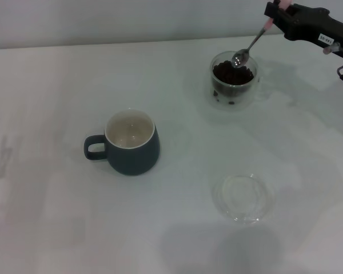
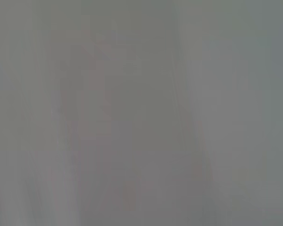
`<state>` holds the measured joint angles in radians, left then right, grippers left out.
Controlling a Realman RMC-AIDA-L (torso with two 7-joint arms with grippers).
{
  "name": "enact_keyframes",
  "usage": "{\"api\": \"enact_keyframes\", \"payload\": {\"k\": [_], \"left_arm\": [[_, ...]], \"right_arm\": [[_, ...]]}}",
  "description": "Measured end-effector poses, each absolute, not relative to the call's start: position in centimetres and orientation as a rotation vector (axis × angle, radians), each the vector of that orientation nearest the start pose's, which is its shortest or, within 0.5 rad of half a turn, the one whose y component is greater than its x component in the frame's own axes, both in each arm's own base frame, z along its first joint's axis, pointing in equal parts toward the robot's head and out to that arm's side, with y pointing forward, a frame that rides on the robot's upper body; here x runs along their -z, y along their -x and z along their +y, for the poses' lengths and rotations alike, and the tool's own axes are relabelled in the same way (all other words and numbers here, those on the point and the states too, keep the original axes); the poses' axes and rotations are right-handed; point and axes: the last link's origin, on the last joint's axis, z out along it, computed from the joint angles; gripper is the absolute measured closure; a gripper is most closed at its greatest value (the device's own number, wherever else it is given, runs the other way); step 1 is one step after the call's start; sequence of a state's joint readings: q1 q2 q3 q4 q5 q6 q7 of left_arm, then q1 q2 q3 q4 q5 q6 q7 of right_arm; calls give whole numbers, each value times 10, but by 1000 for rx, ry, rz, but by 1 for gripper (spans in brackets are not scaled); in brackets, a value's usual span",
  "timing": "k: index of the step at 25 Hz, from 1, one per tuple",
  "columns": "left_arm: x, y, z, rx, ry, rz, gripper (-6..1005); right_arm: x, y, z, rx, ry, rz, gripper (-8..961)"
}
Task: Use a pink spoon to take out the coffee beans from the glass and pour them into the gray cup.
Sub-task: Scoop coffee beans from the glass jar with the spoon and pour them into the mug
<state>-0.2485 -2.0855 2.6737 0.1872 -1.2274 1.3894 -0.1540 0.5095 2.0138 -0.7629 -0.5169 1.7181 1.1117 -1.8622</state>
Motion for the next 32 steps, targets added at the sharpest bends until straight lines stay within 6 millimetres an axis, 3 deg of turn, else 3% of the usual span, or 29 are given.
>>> {"api": "enact_keyframes", "payload": {"k": [8,15,24,32], "left_arm": [[15,351,262,761,1490,-580,165],[14,349,263,764,1491,-577,165],[13,350,264,759,1494,-569,164],[12,351,264,754,1494,-566,164]], "right_arm": [[-47,-304,394,-753,2031,766,805],[-38,-308,388,-767,2037,817,805],[-30,-311,388,-845,1979,1033,806],[-27,-323,388,-946,1795,1262,806]]}}
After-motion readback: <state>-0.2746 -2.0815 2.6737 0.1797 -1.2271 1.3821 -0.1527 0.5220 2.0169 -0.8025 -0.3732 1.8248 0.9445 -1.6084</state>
